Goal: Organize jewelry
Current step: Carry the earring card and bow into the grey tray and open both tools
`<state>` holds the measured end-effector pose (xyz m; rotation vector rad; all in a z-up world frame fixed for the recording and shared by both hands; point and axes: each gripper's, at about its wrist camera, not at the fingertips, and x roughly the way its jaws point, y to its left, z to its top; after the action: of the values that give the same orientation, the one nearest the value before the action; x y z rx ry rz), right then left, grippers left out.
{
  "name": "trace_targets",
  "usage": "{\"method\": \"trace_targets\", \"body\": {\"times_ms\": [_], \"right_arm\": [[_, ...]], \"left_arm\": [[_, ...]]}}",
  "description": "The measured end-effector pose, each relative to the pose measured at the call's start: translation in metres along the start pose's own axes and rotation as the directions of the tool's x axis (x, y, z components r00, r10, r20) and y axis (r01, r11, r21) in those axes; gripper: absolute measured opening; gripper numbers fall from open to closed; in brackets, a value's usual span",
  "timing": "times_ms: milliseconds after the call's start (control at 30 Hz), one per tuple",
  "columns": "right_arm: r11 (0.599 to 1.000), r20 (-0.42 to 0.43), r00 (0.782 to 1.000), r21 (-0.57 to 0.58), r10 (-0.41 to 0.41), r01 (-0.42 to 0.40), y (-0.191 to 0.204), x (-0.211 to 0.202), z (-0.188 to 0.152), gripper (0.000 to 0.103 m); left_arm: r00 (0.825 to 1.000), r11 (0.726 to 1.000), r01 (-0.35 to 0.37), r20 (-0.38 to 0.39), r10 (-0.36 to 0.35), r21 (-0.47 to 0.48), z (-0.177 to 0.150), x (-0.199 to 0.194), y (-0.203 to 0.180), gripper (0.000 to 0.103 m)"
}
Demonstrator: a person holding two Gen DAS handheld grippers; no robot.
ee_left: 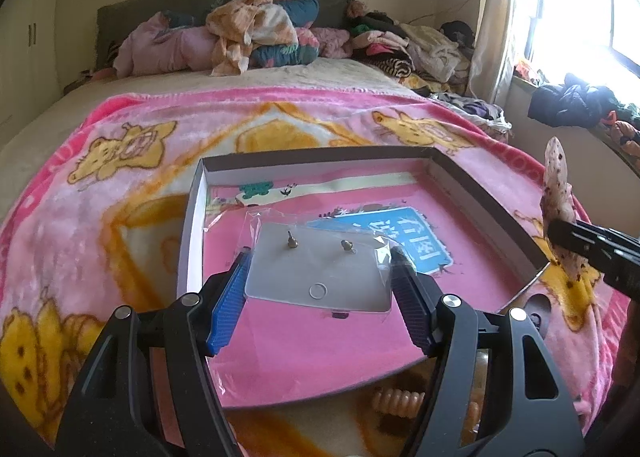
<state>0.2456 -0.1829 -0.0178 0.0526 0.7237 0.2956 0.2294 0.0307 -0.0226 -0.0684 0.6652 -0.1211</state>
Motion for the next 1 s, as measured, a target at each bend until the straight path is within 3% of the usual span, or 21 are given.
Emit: {"method": "trace_targets", "body": {"times_ms": [567, 800, 1000], "right_arm": [[1.000, -0.094, 0.995, -0.020, -0.024, 0.022, 0.002, 0.052, 0.010, 0.035], [0.999, -0.107, 0.993, -0.012, -0.049, 0.048, 0.001, 0.062, 0.007, 0.046], [0.998, -0.086, 0.995, 0.009, -0.054, 0.055, -0.004, 0.056, 0.004, 0.064]], "left_arm": [[0.999, 1.000, -0.003, -0.054, 0.002, -0.027, -0.008, 0.015, 0.010, 0.059], [0.998, 1.000, -0.010, -0.060, 0.008, -0.028, -0.011, 0.015, 0.011, 0.059], [0.998, 0.999, -0.017, -0.065, 0.015, -0.039, -0.017, 0.013, 0.015, 0.059]]}}
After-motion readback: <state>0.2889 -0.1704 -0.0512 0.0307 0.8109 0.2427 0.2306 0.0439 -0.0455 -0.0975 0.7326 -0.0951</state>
